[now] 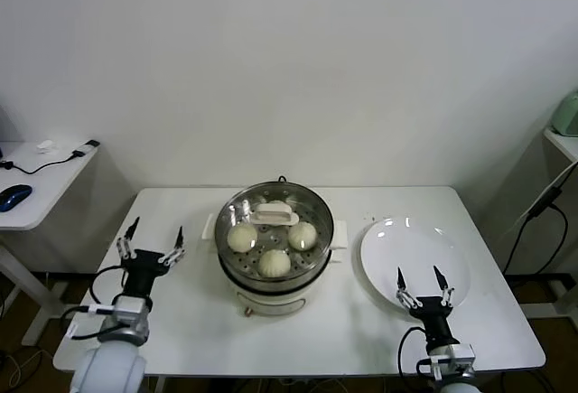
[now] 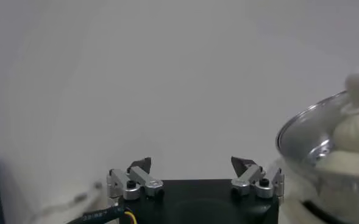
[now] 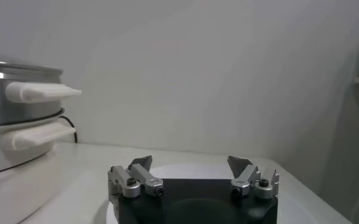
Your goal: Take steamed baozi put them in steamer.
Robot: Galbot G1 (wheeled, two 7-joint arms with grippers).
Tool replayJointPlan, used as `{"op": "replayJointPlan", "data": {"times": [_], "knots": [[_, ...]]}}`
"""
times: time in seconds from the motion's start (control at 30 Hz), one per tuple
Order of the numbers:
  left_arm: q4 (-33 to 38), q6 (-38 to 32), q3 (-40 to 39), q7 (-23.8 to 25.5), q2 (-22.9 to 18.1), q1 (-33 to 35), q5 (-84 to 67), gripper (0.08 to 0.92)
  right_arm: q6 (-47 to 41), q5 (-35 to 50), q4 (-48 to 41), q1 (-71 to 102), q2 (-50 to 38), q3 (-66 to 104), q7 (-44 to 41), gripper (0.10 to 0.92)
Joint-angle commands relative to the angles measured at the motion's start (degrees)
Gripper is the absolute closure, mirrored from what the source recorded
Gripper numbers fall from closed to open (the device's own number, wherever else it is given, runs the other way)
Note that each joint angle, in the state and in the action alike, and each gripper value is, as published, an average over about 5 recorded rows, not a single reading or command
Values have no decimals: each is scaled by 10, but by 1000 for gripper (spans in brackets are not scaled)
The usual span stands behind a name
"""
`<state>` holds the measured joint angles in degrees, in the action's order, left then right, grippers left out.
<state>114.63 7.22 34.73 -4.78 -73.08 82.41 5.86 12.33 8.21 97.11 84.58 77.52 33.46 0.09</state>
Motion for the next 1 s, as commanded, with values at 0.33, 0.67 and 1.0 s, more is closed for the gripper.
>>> {"op": "replayJointPlan", "data": {"times": [0.33,0.67,1.0], "knots": [[-136,-149,16,10,24,56,-219,177,2,3,-13,-7,-1,7,5,203],[-130,-160,-1,20,18,61,-212,177,3,3,-18,-7,-1,5,3,203],[-121,-157,-6,25,14,63,-211,177,4,3,-20,-4,1,3,2,203]]}}
